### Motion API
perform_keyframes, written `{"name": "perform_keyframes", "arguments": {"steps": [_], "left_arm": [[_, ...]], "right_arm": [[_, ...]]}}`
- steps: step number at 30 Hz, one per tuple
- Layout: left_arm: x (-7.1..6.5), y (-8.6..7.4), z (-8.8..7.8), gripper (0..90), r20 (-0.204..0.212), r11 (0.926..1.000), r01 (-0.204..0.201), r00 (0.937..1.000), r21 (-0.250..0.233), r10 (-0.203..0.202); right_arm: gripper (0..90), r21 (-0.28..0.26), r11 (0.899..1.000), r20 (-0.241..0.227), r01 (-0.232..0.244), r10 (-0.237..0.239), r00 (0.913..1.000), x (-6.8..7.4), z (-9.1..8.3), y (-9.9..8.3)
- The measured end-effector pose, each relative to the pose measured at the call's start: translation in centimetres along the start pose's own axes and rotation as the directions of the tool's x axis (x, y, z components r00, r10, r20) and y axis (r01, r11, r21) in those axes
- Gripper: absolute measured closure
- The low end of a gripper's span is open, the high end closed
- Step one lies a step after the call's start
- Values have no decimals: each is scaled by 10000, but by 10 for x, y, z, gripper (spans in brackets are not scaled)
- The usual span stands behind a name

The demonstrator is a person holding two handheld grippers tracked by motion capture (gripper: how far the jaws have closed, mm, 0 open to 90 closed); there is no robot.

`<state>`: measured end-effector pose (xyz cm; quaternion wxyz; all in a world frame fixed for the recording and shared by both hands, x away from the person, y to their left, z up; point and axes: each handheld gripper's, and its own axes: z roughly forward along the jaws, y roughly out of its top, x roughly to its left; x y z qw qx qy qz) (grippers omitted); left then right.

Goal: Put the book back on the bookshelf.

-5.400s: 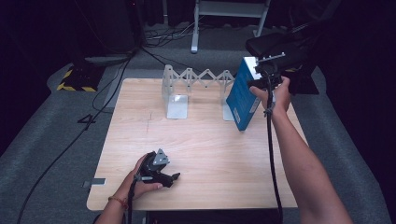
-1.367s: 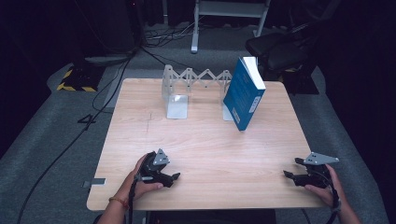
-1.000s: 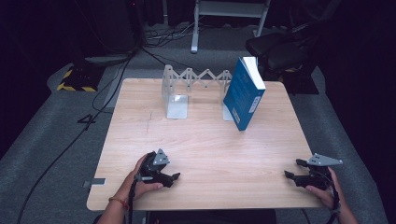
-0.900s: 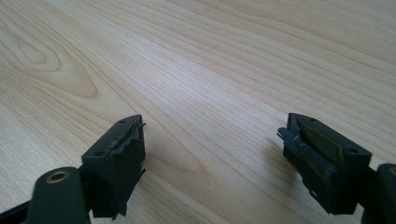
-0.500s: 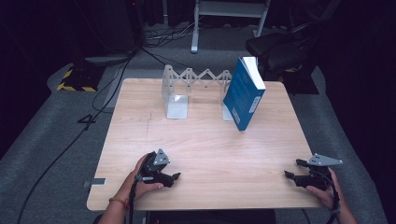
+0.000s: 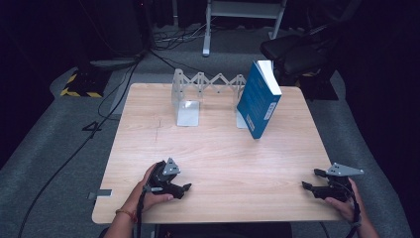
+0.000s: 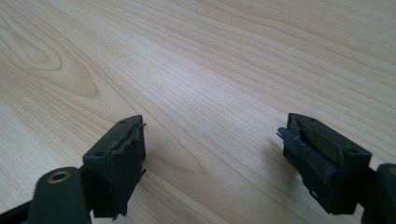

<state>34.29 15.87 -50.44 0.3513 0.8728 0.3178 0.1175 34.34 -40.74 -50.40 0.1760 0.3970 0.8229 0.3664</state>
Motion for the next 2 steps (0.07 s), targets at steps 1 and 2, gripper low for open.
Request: {"name": "perform_keyframes", "arguments": {"steps": [1, 2], "left_arm": [[0, 0, 0, 138, 2, 10000, 3, 10000, -2, -3], [0, 0, 0, 137, 12, 10000, 7, 10000, 4, -7]], "right_arm": [[213, -9, 10000, -10, 5, -5, 10000, 0, 0, 0], [214, -9, 10000, -9, 3, -3, 10000, 0, 0, 0]]}}
